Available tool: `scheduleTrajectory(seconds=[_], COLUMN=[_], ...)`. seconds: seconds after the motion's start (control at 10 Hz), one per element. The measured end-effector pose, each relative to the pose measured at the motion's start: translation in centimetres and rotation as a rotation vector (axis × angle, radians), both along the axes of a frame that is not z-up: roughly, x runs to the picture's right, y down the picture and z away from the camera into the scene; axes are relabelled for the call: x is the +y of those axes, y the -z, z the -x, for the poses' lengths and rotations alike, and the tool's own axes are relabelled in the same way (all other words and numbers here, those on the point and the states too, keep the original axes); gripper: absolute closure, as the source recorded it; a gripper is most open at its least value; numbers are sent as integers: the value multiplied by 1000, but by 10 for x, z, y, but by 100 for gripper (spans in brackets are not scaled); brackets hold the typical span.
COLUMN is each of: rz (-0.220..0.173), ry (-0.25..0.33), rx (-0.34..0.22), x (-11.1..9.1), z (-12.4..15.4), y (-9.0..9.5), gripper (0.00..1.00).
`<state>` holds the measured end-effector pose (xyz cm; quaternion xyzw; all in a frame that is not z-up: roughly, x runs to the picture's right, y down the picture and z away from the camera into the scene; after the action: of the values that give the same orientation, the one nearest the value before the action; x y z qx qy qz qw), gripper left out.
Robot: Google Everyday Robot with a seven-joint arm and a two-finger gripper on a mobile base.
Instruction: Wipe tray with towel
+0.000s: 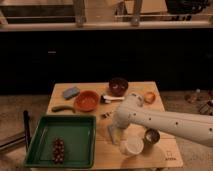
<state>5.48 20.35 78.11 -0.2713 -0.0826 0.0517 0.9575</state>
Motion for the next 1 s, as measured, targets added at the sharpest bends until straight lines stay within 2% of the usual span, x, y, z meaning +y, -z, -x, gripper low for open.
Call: scheduleTrajectory(seconds=[0.3,0.6,1.0], rz=[1,12,54], ry=[-32,-105,-202], rx=[-22,-8,1], x=[4,11,17], z=[3,4,2], y=[-14,-28,-46], gripper=[20,20,20])
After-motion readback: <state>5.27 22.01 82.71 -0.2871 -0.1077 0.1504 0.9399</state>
